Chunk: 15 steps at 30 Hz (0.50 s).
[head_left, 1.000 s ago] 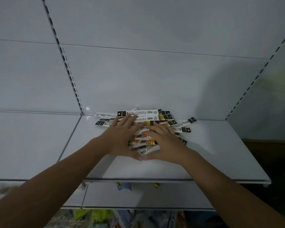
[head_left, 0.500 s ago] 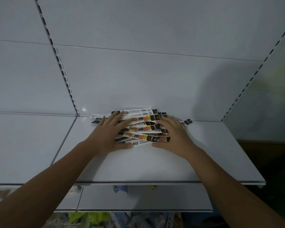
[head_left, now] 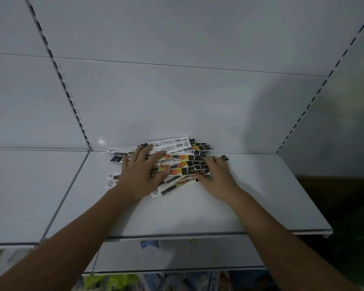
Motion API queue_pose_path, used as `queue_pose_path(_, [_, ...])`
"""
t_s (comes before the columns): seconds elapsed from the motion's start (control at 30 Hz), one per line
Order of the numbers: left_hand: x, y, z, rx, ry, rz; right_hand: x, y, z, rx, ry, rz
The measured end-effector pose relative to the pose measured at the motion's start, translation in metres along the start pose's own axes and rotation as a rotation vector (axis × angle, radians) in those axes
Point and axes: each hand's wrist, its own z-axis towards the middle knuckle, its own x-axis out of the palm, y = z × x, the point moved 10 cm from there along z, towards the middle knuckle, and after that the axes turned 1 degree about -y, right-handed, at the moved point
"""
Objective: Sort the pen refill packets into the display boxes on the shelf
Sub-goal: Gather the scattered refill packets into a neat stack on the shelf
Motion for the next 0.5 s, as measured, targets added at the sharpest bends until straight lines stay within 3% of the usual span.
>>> queue_pose_path(0.13, [-0.003, -0.003, 0.0, -0.019, -0.036, -0.042, -0.004, 0.009, -0.006, 0.054, -0.107, -0.072])
queue_pose_path(0.23, [-0.015, -0.006, -0.004, -0.009, -0.035, -0.13, -0.013, 0.003, -0.015, 0.077, -0.077, -0.076])
queue_pose_path(0.33, [-0.024, -0.009, -0.019, 0.027, 0.024, -0.054, -0.034, -0.009, -0.022, 0.082, -0.076, 0.043])
queue_pose_path(0.5, [-0.004, -0.01, -0.033, 0.003, 0.144, 0.045, -0.034, -0.032, -0.022, 0.196, -0.02, -0.035])
